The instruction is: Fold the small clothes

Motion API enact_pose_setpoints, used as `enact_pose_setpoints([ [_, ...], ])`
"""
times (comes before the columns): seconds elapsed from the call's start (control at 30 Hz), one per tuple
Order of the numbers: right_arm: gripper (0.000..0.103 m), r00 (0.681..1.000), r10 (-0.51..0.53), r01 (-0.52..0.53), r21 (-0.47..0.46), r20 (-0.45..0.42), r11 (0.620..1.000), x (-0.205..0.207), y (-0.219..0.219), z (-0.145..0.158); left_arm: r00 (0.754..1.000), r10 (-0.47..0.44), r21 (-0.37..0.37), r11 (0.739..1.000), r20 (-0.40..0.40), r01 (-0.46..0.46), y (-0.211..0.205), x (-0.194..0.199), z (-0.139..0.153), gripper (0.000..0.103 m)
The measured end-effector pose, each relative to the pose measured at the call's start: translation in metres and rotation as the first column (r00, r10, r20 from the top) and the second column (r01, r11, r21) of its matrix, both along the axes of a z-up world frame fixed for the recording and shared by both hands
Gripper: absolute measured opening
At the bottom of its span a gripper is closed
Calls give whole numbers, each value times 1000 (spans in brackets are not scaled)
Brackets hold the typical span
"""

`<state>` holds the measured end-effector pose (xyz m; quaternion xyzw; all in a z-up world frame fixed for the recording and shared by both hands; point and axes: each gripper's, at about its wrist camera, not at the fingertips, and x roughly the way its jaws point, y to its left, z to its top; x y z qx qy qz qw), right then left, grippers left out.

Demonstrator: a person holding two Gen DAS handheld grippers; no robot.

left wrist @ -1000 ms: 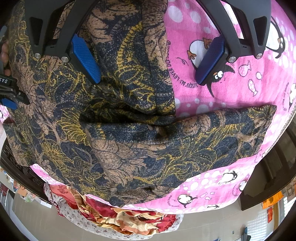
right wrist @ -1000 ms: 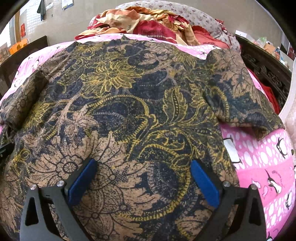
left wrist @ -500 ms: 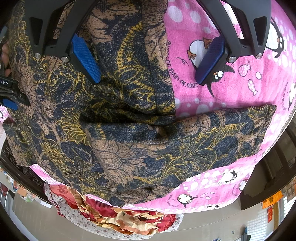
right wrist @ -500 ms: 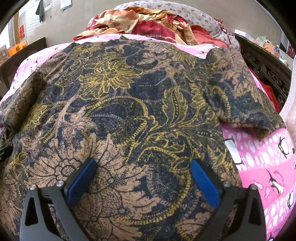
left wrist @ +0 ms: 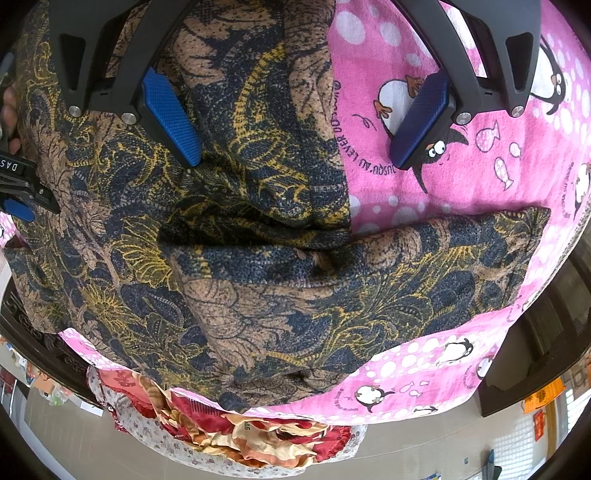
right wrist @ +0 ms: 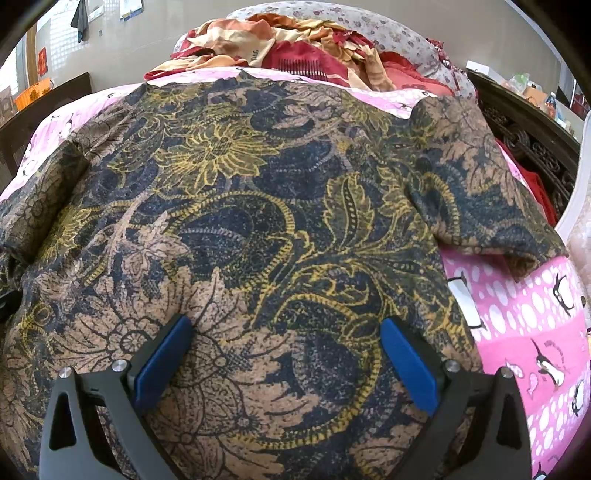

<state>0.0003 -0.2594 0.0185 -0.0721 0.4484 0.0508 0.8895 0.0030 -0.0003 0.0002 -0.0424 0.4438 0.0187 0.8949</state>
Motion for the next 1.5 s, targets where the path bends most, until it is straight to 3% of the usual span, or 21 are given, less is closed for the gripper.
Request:
enact_pose_setpoints([
  [1.03, 103, 1000, -3, 3, 10, 0, 1000, 0, -2, 0, 1000, 4, 4, 1000, -9, -4, -4, 3, -1, 88],
  [1.13, 103, 1000, -3, 3, -3, -29, 1000, -2, -2, 3, 1000, 4, 4, 1000, -7, -4, -4, 2, -1, 88],
  [1.27, 103, 995, 75, -76, -10, -66, 997, -19, -8, 8, 1000, 7, 15, 1000, -11, -7, -6, 2, -1, 88],
  [1.4, 103, 994, 109, -107, 47, -34, 993, -34, -20, 9, 1000, 12, 49, 999, -3, -12, -12, 0, 0, 88],
  [1.5, 103, 995, 89, -89, 4, -35, 996, -30, -13, 4, 1000, 11, 1, 1000, -2, -11, -5, 0, 0, 88],
])
